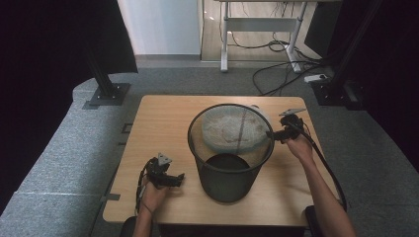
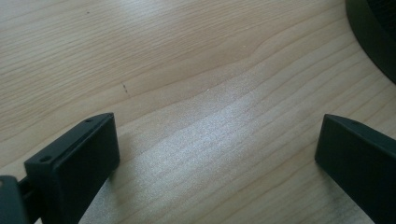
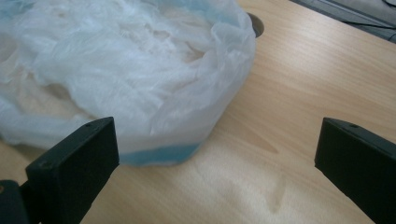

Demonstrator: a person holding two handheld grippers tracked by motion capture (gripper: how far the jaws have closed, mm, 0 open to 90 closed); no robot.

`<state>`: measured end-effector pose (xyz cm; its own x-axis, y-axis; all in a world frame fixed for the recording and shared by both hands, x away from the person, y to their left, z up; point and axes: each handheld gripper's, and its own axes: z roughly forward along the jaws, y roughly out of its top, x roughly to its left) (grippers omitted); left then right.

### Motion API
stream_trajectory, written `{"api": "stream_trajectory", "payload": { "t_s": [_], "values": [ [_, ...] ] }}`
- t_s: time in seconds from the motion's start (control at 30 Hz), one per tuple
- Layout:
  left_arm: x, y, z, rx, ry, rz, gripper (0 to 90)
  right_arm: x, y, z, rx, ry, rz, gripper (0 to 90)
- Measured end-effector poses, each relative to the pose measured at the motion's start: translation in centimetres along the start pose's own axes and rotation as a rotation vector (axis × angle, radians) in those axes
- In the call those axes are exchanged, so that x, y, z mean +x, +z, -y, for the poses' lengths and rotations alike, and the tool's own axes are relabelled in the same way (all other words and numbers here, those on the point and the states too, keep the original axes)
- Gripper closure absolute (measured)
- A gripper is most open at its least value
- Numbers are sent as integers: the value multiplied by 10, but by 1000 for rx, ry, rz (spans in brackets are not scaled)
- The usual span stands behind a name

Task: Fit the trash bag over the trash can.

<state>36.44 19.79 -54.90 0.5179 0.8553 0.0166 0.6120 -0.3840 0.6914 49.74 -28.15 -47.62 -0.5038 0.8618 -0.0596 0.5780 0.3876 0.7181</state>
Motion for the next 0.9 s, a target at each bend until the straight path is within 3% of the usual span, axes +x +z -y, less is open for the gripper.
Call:
{"api": "stream_trajectory", "payload": {
  "t_s": [0.27, 0.4, 0.5, 0.6, 0.9],
  "values": [
    [0, 1, -1, 0, -8, -10, 0, -1, 25, -15, -10, 38, 58, 0],
    [-1, 1, -1, -1, -11, -12, 0, 0, 39, -15, 21, 17, 80, 5],
    [-1, 1, -1, -1, -11, -13, 0, 1, 49, -8, 70, 6, 74, 9],
    [-1, 1, -1, -1, -12, -14, 0, 3, 51, 2, 74, -13, 71, 20],
    [-1, 1, -1, 0, -14, -16, 0, -1, 38, 37, 113, -33, 52, 25]
  ]
}}
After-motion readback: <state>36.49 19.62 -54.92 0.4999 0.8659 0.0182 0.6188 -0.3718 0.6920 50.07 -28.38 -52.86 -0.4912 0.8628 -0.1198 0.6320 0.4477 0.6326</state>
